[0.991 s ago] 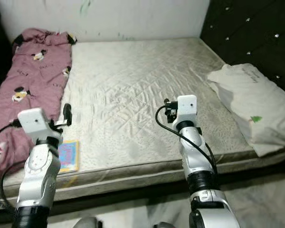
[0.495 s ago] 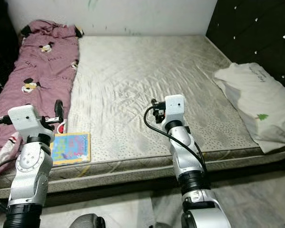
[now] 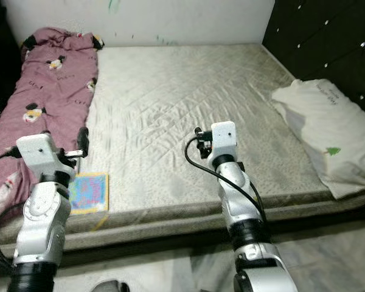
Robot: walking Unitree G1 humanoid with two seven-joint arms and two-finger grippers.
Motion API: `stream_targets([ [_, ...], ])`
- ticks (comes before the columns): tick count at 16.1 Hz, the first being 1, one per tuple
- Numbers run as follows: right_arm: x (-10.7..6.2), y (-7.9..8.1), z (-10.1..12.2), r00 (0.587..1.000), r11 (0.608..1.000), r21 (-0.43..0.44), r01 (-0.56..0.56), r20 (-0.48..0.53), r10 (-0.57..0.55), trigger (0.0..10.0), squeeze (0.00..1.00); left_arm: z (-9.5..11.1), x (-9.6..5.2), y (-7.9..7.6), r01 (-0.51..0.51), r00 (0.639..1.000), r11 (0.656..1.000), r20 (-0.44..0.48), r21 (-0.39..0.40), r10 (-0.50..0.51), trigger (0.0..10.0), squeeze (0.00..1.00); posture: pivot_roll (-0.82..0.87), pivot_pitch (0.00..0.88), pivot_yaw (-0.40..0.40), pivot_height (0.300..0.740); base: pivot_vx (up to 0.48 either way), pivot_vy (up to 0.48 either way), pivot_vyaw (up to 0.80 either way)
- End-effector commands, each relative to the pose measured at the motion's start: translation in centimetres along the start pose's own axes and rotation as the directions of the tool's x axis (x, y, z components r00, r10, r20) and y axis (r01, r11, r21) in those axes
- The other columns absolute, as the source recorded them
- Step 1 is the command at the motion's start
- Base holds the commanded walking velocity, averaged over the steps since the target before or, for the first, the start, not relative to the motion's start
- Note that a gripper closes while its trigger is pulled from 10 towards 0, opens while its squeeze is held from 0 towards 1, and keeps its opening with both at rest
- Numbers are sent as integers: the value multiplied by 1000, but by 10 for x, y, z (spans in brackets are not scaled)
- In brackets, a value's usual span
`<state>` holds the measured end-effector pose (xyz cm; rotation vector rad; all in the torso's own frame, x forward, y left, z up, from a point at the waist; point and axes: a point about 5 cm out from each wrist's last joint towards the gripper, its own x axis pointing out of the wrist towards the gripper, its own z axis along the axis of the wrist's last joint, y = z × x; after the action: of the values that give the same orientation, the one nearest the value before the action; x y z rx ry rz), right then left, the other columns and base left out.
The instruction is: Clean up the room
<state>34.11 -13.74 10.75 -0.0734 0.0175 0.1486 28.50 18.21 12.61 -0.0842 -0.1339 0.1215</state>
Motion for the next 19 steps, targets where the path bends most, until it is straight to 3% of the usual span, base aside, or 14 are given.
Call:
stream_targets([
  [1,4,0,7,1000,1000,-3,5,16,-5,10000,0,4,2,-2,6,1000,1000,18,-7,-6,10000,0,54,0,-21,740,379,0,0],
  [8,5,-1,7,1000,1000,-3,11,13,-11,10000,0,3,2,-3,9,1000,1000,7,-15,-9,10000,0,55,0,-21,740,350,0,0],
  [13,6,-4,7,1000,1000,-22,15,16,-14,10000,0,3,4,-4,-15,1000,1000,7,-23,15,10000,0,56,0,-20,740,0,0,0],
  [15,6,-2,8,1000,999,-41,6,23,-5,10000,0,2,4,-3,-19,1000,999,1,-26,19,10000,0,56,0,-20,740,0,0,744],
  [19,7,-4,7,1000,999,-29,18,17,-17,10000,0,2,5,-4,-17,1000,999,-2,-32,17,10000,0,56,0,-20,740,0,422,313],
])
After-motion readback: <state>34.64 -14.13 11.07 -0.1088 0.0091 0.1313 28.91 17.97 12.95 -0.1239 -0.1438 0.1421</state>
